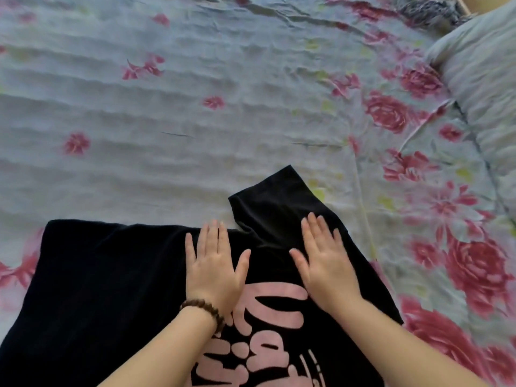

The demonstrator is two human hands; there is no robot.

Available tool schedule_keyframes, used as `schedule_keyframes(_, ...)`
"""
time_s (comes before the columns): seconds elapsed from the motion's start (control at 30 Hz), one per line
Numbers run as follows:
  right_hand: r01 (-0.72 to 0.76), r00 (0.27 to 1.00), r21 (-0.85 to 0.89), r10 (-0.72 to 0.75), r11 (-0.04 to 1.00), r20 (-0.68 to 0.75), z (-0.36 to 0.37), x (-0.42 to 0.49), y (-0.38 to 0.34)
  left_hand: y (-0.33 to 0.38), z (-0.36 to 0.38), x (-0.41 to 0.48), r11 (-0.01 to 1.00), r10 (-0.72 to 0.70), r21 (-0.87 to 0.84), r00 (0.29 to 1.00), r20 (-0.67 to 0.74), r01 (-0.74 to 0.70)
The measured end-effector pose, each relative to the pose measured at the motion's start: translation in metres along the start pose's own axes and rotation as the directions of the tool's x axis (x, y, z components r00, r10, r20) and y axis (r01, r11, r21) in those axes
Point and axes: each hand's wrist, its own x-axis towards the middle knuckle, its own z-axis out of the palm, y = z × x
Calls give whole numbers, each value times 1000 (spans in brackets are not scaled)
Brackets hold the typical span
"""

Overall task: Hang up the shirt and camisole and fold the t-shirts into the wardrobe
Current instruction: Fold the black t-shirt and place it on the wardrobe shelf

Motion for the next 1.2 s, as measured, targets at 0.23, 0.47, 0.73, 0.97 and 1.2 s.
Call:
schedule_keyframes(0.23, -315, 949, 163, 308, 935, 68, -47, 97, 55, 28, -25, 95, 952, -279, -99, 954, 110, 290)
schedule_keyframes(0.47, -397, 913, 227, 355, 889, 203, -47, 128, 48, 31, -18, 120, 776, -416, -430, 887, 199, 461)
schedule_keyframes(0.73, -440, 891, 244, 386, 864, 237, -60, 143, 53, 13, -23, 140, 274, -377, -815, 837, 397, 510)
schedule_keyframes(0.97, -581, 807, 437, 416, 686, 419, -72, 151, 41, 20, -26, 148, 16, -266, -849, 821, 505, 528)
schedule_keyframes(1.2, -638, 769, 656, 383, 404, 512, -79, 162, 47, 11, -38, 156, 149, -185, -827, 837, 515, 542)
